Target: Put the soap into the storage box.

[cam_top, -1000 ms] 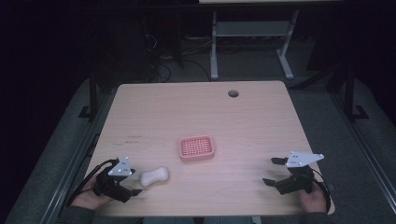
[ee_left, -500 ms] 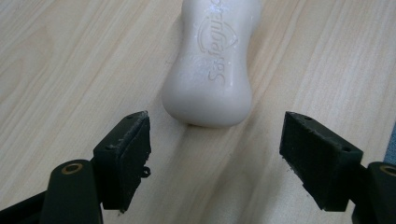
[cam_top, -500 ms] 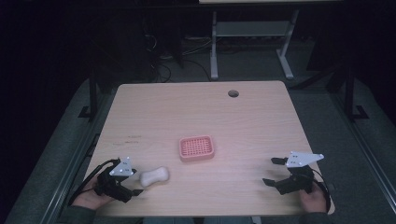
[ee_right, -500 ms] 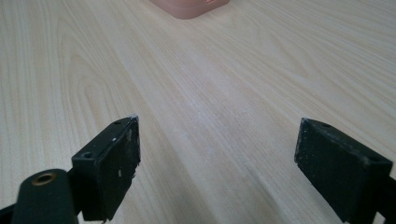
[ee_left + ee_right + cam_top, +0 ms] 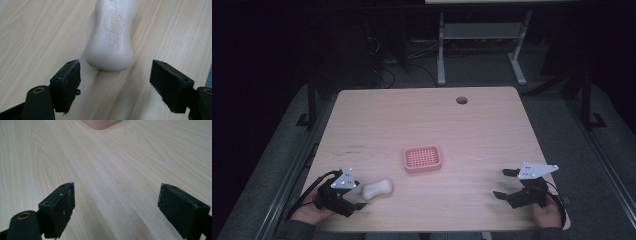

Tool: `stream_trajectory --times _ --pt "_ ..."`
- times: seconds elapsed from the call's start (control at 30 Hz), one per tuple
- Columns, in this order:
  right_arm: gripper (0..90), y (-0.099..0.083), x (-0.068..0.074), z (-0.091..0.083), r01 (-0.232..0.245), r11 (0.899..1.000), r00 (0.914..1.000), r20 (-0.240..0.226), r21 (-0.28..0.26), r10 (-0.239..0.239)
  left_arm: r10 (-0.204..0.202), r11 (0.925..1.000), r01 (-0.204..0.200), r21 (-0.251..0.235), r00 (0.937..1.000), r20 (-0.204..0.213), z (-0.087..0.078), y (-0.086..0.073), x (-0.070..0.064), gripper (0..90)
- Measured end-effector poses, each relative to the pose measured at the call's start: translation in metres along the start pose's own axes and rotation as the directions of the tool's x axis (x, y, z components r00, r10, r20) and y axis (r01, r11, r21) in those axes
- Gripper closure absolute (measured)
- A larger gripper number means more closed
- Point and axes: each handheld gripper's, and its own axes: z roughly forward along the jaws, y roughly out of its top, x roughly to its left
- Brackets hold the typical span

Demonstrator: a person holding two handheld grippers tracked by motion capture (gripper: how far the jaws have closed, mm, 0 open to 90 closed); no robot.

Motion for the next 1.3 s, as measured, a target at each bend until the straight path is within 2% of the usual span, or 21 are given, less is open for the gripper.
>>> stream_trajectory --times 0.57,1.03,1.3 --pt "13.5 0.000 0.000 0.000 0.000 1.000 1.0000 0.001 -0.004 0.000 0.007 0.9999 -0.007 -0.016 1.0000 -0.001 -0.002 0.004 0.001 24.4" --pt "13.5 0.001 0.000 0.000 -0.004 1.000 1.0000 0.003 -0.008 0.004 0.028 0.9989 -0.028 -0.039 0.9996 0.007 0.000 0.017 0.001 24.4" --pt "13.5 0.001 0.000 0.000 -0.005 1.000 1.0000 0.004 -0.009 0.005 0.049 0.9983 -0.049 -0.032 0.9985 0.022 0.006 0.028 0.002 24.5"
